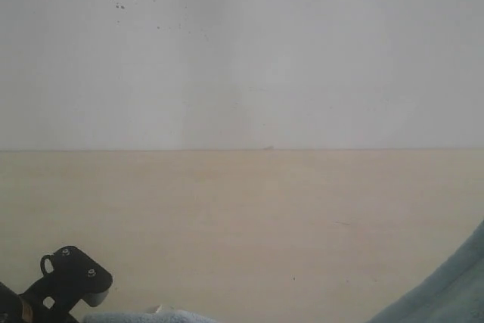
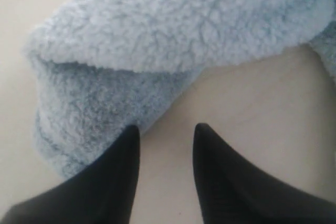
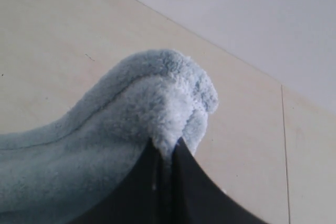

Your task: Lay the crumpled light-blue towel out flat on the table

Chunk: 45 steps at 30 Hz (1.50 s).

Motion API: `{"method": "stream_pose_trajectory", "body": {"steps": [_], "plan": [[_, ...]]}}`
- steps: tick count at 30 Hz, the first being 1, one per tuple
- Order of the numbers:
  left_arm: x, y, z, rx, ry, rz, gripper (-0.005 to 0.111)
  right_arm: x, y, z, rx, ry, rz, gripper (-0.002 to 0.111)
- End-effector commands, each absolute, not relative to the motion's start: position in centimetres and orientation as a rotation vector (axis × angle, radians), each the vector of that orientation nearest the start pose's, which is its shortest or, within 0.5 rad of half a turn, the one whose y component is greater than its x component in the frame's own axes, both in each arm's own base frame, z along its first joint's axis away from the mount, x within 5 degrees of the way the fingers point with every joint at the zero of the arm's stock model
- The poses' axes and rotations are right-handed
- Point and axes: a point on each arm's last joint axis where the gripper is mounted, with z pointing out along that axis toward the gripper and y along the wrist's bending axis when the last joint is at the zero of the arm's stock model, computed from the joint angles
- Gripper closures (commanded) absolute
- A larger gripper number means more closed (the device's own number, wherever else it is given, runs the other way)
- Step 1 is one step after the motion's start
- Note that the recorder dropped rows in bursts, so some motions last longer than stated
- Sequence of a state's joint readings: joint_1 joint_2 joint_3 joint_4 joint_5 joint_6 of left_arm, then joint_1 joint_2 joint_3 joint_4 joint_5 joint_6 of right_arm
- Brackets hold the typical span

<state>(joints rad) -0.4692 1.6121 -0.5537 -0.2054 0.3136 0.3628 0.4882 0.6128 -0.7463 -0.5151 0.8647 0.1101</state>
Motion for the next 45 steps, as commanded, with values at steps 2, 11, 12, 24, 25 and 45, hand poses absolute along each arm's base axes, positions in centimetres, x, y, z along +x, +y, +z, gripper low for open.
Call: {"method": "stream_pose_trajectory", "body": {"steps": [2, 11, 12, 24, 25, 45], "plan": [[20.6, -11.4, 13.4, 0.887, 2.697, -0.169, 0.074, 10.7, 1.8, 34.9, -0.557, 2.013, -0.280, 0.108], [20.8, -9.3, 16.9, 0.779, 2.598, -0.096, 0.074, 10.7, 1.8, 34.9, -0.556, 2.014, -0.278, 0.108], [20.9, -9.0, 16.9, 0.769, 2.600, -0.082, 0.074, 10.7, 1.8, 34.9, -0.556, 2.014, -0.278, 0.108], [21.9, -9.1, 15.0, 0.626, 2.670, -0.113, 0.048, 10.7, 1.8, 34.9, -0.557, 2.012, -0.277, 0.108], [21.9, -9.2, 14.9, 0.614, 2.674, -0.120, 0.048, 10.7, 1.8, 34.9, -0.557, 2.012, -0.277, 0.108], [22.6, -9.5, 11.2, 0.587, 2.772, -0.113, 0.103, 10.7, 1.9, 34.8, -0.519, 2.028, -0.233, 0.108]]}}
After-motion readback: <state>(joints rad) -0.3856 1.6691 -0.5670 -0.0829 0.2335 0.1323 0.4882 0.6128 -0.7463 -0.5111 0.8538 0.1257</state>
